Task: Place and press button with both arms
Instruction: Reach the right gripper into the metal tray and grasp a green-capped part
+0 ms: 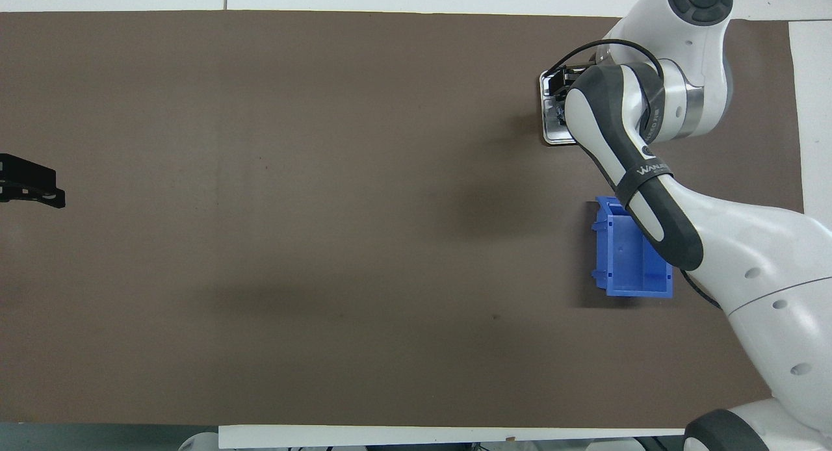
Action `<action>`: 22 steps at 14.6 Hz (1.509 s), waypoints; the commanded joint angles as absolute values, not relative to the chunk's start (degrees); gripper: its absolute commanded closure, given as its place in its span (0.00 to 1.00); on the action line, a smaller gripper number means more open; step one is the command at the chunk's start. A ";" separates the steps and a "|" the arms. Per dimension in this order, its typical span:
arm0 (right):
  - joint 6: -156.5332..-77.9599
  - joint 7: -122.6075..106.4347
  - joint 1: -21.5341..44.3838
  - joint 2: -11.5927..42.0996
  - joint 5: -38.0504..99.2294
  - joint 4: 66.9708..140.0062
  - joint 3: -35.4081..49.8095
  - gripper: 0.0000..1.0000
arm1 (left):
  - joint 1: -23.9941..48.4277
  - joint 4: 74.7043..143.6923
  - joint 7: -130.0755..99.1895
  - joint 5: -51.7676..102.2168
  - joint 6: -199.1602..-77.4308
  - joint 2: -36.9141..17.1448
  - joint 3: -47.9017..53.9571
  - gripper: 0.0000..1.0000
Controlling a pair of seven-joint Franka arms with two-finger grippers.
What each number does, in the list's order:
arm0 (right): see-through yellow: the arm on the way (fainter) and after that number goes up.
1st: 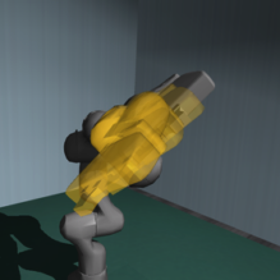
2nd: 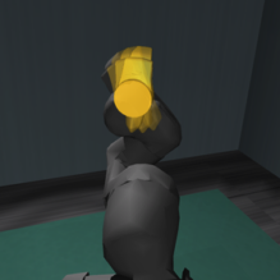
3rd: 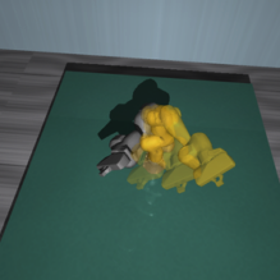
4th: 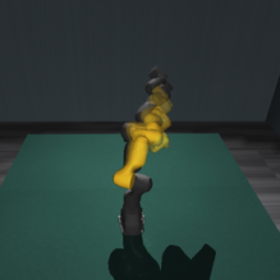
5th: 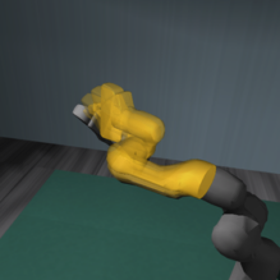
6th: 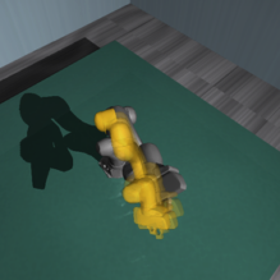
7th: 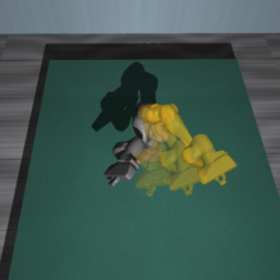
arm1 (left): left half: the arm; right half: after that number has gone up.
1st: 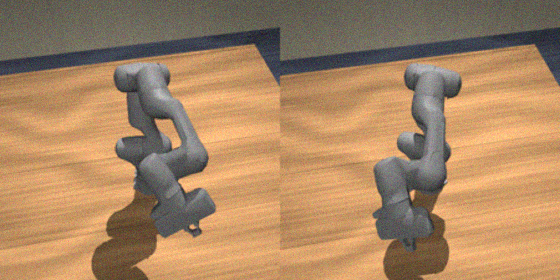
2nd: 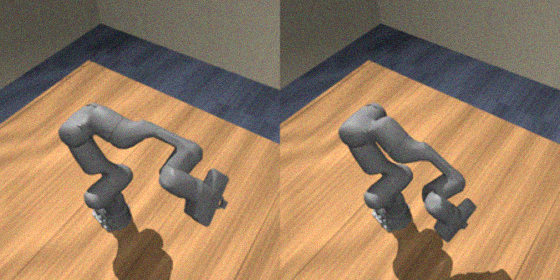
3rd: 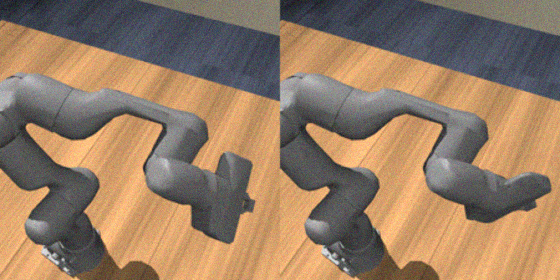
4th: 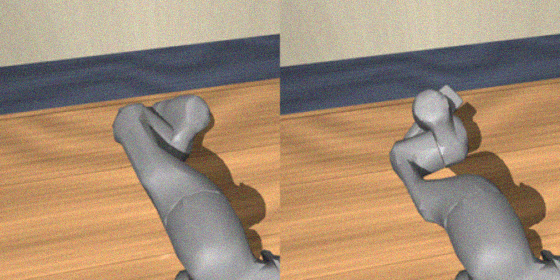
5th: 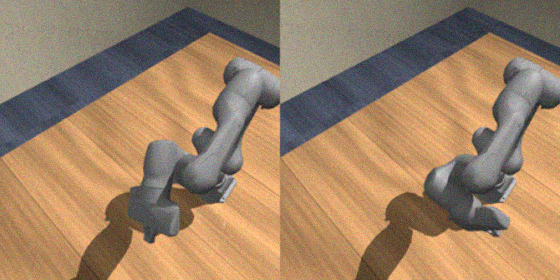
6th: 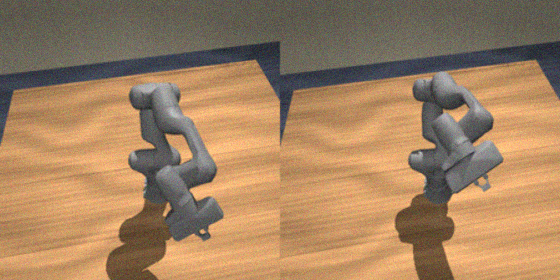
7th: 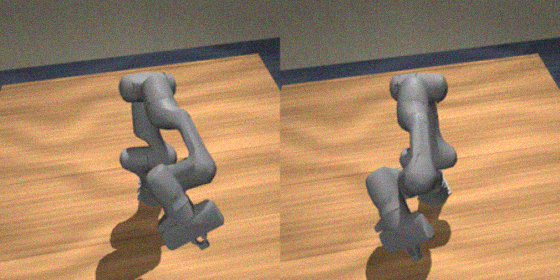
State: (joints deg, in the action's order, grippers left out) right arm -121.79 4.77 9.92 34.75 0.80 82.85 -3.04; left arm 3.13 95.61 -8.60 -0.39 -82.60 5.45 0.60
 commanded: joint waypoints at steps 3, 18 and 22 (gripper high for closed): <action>-125.41 3.78 9.67 35.95 1.05 84.55 -2.03 0.04 | 3.43 98.53 -9.05 -0.35 -84.11 7.56 0.88 0.00; -128.23 0.97 9.49 37.27 1.14 85.96 -1.85 0.66 | 3.34 98.17 -9.05 -0.35 -84.29 7.47 0.97 0.00; -124.47 1.75 10.37 36.65 1.14 82.55 -1.85 1.00 | 3.25 98.17 -9.05 -0.35 -84.37 7.47 0.97 0.00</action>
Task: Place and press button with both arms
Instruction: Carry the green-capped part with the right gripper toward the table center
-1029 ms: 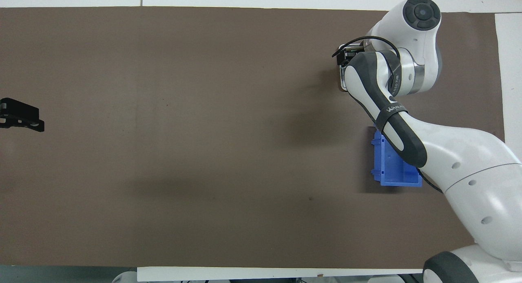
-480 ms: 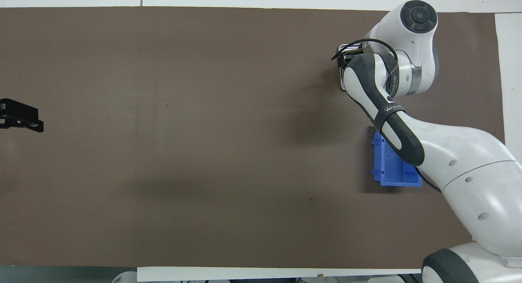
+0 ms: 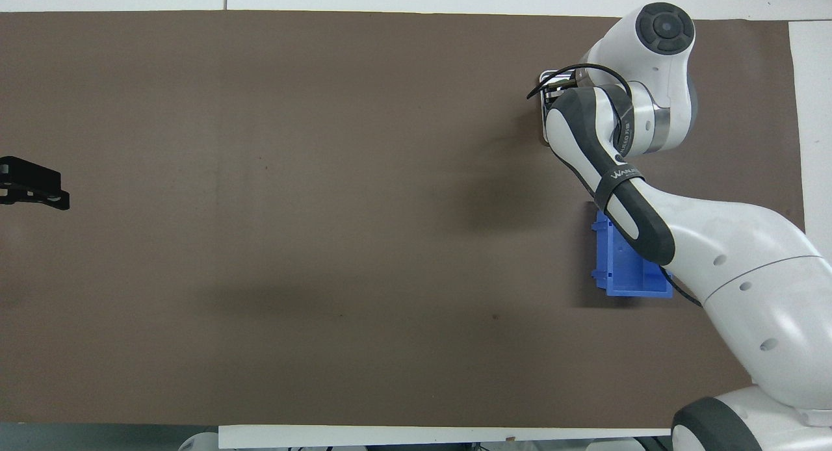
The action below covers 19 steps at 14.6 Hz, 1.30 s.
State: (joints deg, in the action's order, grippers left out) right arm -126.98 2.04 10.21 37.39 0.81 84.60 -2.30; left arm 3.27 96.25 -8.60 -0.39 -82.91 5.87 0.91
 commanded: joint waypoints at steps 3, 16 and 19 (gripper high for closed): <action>-118.32 12.17 12.99 34.64 0.97 79.81 -1.76 1.00 | 3.25 98.17 -9.05 -0.35 -84.38 7.47 0.97 0.00; -101.17 80.65 30.50 24.17 1.49 81.74 -0.80 1.00 | 2.99 98.26 -8.44 -0.35 -84.37 7.47 0.88 0.00; -99.32 84.09 30.67 23.82 4.48 81.91 0.09 0.99 | 2.81 98.17 -8.26 -0.35 -84.38 7.47 0.97 0.00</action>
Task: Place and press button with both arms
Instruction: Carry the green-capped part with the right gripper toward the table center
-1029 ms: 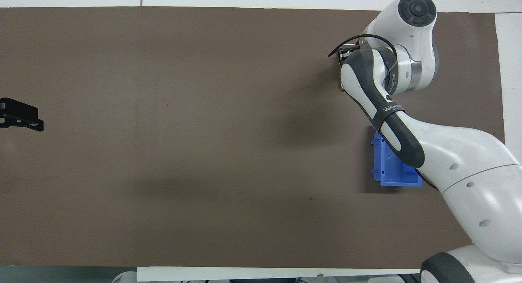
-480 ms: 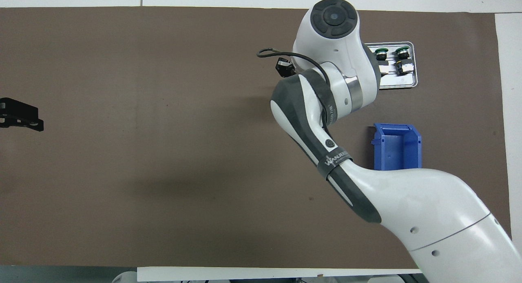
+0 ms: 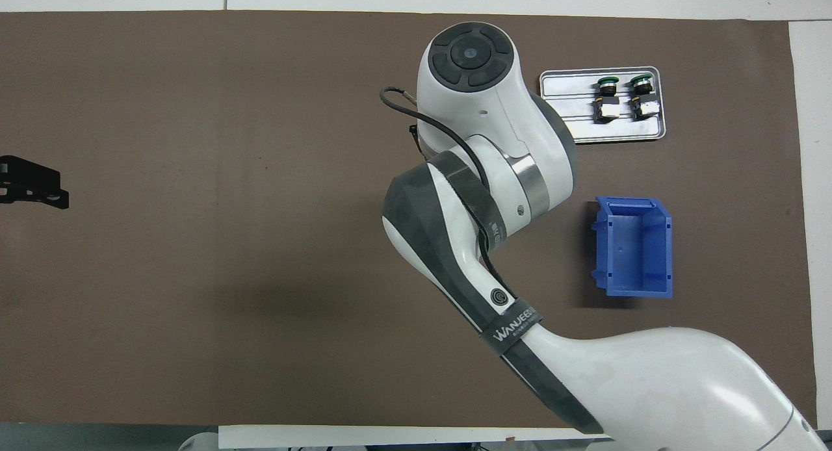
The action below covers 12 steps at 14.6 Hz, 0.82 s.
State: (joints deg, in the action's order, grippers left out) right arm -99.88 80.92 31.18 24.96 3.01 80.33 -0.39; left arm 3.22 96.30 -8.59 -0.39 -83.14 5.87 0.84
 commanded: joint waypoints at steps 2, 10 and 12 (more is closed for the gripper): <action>-99.32 89.71 30.59 23.64 4.40 82.79 0.09 0.99 | 2.81 98.17 -8.26 -0.35 -84.29 7.47 0.88 0.00; -109.66 114.17 32.08 22.23 3.96 88.07 0.09 1.00 | 2.72 98.17 -8.17 -0.35 -84.29 7.47 0.88 0.00; -109.69 116.54 32.34 22.93 3.26 88.15 0.09 1.00 | 2.72 98.26 -8.26 -0.35 -84.29 7.47 0.88 0.00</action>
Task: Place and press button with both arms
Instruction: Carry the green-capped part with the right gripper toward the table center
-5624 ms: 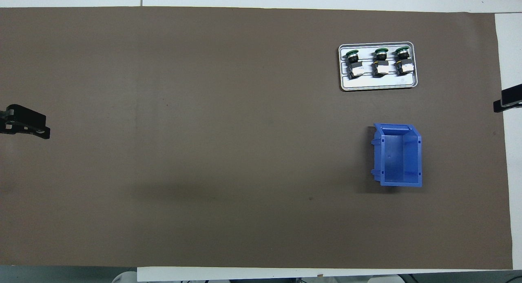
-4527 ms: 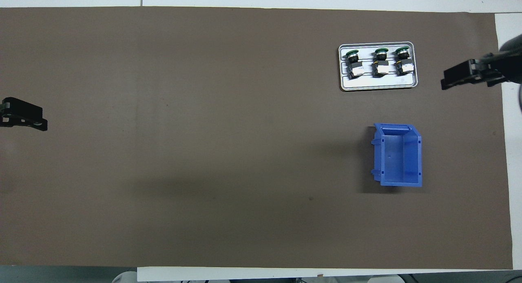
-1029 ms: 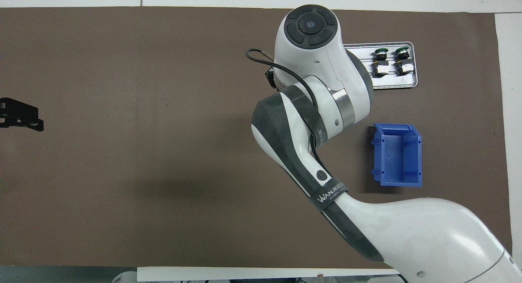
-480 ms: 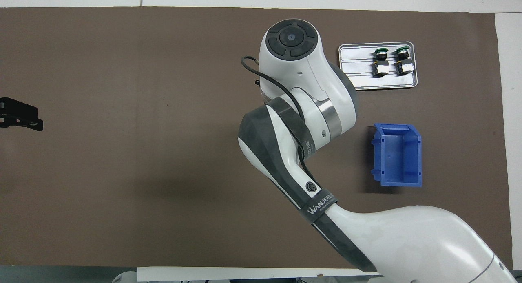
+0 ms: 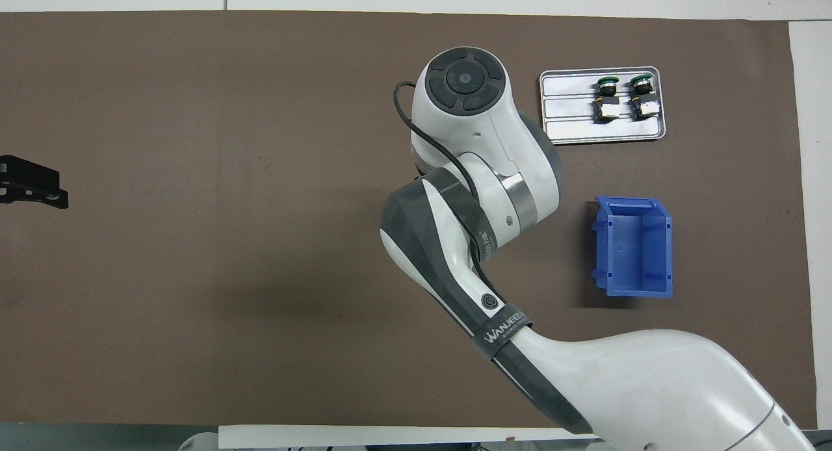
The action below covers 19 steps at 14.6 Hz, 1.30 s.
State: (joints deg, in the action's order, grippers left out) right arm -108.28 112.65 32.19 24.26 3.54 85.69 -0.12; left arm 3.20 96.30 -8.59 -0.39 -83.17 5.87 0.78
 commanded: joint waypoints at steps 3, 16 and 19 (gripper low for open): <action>-114.58 116.89 35.59 26.18 1.50 88.15 0.09 0.98 | 2.72 98.26 -8.96 -0.35 -84.55 7.47 0.88 0.00; -123.31 126.65 41.48 35.51 -4.89 85.69 0.17 0.00 | 2.37 100.99 -8.79 -0.35 -88.15 8.09 1.06 0.00; -122.87 126.21 41.40 34.98 -6.06 85.61 0.26 0.00 | 2.46 100.90 -9.23 -0.35 -88.07 7.73 1.32 0.00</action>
